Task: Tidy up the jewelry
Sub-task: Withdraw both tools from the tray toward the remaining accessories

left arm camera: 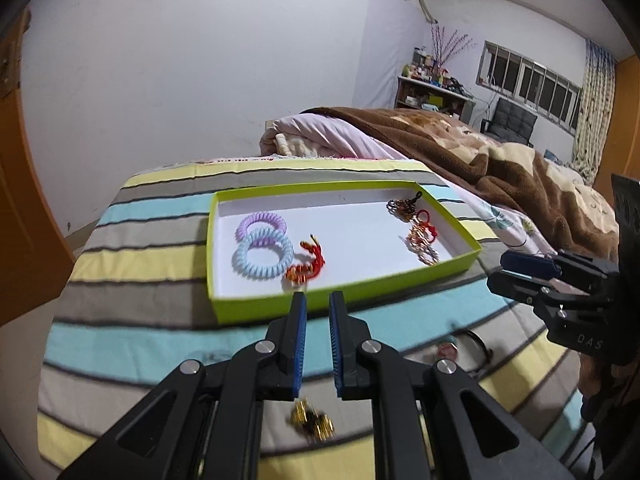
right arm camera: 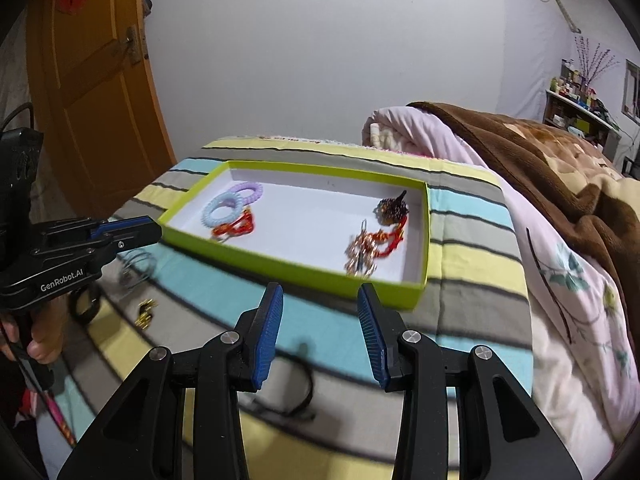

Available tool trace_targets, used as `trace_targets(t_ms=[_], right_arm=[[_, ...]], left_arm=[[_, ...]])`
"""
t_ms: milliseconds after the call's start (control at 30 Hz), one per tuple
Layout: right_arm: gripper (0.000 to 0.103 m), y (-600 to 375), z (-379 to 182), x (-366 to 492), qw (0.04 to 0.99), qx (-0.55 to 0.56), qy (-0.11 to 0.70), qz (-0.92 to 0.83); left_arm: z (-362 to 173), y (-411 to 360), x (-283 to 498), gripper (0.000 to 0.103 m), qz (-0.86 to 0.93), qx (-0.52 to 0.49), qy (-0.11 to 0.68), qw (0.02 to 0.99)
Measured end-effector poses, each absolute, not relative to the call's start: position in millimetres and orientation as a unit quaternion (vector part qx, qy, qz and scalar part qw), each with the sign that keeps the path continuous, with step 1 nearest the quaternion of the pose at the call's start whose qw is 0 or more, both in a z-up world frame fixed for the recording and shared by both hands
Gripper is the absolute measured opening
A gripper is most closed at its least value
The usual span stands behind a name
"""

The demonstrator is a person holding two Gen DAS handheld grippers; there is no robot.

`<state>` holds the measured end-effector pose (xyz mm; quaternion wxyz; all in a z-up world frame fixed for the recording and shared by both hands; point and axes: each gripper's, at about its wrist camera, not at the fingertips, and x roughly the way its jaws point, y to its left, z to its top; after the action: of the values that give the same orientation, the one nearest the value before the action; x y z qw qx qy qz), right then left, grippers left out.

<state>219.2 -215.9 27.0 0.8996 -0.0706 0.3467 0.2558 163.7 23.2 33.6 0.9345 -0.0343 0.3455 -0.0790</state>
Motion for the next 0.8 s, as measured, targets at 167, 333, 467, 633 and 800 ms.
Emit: trace_targets(t_ms=[167,333,467,633,800], right_arm=[[0.040,-221.9,32.5,185.2,0.904,-0.070,0.336,0.254],[0.040,-228.7,34.0,153.6,0.908,-0.070,0.328,0.252],[0.040,-231.4,31.2,130.8,0.906,-0.064,0.331,0.255],[0.040,-234.1,26.1,109.7,0.905,-0.061,0.335,0.255],[0.040,-237.3,25.9,95.6,0.906,-0.057,0.334,0.253]], left_arm=[[36.6,22.7,131.6,0.012,-0.060,-0.034,0.334,0.940],[39.5,24.6,100.3,0.012,-0.043,-0.039,0.321,0.945],[38.7,26.4,77.4,0.012,-0.035,-0.041,0.316,0.947],[37.5,24.5,56.1,0.012,-0.031,-0.033,0.311,0.949],[40.8,27.5,38.8,0.012,-0.022,-0.034,0.298,0.954]])
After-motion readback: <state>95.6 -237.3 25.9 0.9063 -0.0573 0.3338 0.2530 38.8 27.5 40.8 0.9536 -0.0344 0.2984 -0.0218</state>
